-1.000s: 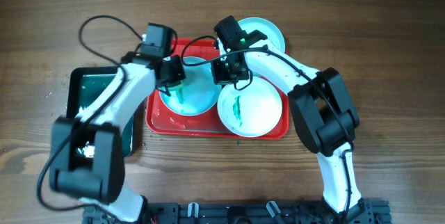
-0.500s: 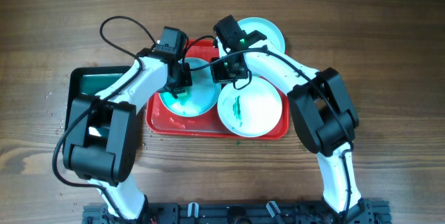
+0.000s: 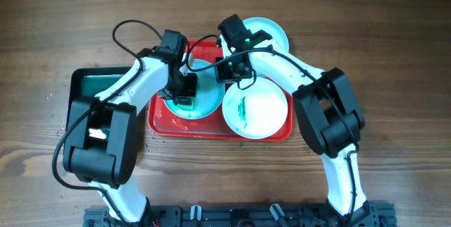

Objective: Clean dirty plates on tray and stack at the side
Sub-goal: 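Scrub the plate surface with the sponge while the right gripper holds it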

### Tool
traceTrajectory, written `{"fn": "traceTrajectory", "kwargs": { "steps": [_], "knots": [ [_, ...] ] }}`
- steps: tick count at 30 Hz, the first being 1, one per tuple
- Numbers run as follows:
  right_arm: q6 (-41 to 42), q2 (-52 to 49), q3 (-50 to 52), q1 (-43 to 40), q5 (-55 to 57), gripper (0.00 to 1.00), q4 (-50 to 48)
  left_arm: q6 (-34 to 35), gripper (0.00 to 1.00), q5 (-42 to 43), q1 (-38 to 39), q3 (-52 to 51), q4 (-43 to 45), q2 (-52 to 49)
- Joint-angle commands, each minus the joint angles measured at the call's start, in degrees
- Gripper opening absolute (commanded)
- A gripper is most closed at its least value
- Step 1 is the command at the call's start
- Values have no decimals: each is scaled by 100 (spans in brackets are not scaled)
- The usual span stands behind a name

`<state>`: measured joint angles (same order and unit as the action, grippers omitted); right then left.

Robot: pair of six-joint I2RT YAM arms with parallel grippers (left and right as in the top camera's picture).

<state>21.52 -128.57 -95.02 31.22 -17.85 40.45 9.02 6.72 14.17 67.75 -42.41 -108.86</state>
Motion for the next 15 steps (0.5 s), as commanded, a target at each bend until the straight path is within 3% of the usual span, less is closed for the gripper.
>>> {"fn": "traceTrajectory", "kwargs": {
  "steps": [1,3,8,15],
  "knots": [
    [0,-225,-11,-125,-157,4,-118,1873,4,-1628,-236,-269,-184,-374],
    [-13,-238,-11,-125,-177,4,-151,2476,4,-1733,-236,-269,-107,-374],
    [-50,-240,-11,-125,-175,4,-162,3099,4,-1725,-229,-245,328,-358],
    [-55,-240,-11,-125,-175,4,-142,3008,4,-1661,-229,-39,1193,-352]
  ]
}}
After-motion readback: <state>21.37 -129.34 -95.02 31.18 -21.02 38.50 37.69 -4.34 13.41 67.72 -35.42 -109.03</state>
